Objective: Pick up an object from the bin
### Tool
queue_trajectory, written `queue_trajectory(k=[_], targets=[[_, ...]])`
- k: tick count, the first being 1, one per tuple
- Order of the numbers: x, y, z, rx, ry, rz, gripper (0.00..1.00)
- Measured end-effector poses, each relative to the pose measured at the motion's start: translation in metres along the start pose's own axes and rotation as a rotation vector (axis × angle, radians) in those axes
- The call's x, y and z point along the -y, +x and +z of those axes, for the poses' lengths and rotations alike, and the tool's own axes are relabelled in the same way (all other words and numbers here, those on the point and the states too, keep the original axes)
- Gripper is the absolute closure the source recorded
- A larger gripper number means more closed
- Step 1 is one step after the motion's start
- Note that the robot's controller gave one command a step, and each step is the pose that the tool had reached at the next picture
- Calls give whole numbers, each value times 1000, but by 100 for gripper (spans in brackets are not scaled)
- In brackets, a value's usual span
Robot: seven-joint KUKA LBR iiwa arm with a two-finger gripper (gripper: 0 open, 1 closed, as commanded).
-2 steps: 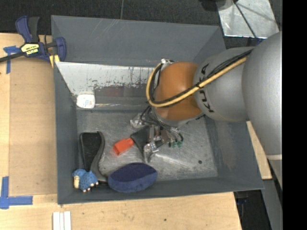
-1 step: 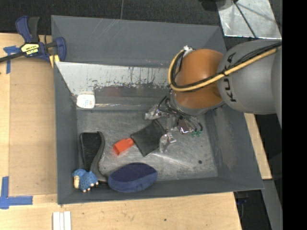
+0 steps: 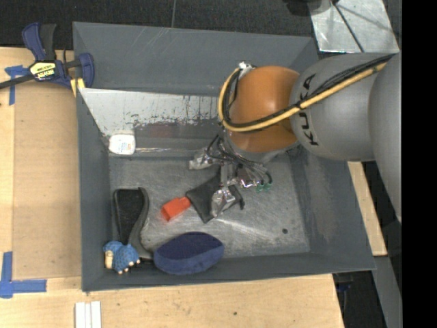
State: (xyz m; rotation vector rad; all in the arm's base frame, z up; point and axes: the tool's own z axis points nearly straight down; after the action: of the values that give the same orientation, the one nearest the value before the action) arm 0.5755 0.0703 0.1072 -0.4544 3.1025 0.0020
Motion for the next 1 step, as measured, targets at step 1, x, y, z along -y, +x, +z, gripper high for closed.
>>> queue_trajectory(k=[1], targets=[[19, 4, 32, -1, -2, 96, 0]])
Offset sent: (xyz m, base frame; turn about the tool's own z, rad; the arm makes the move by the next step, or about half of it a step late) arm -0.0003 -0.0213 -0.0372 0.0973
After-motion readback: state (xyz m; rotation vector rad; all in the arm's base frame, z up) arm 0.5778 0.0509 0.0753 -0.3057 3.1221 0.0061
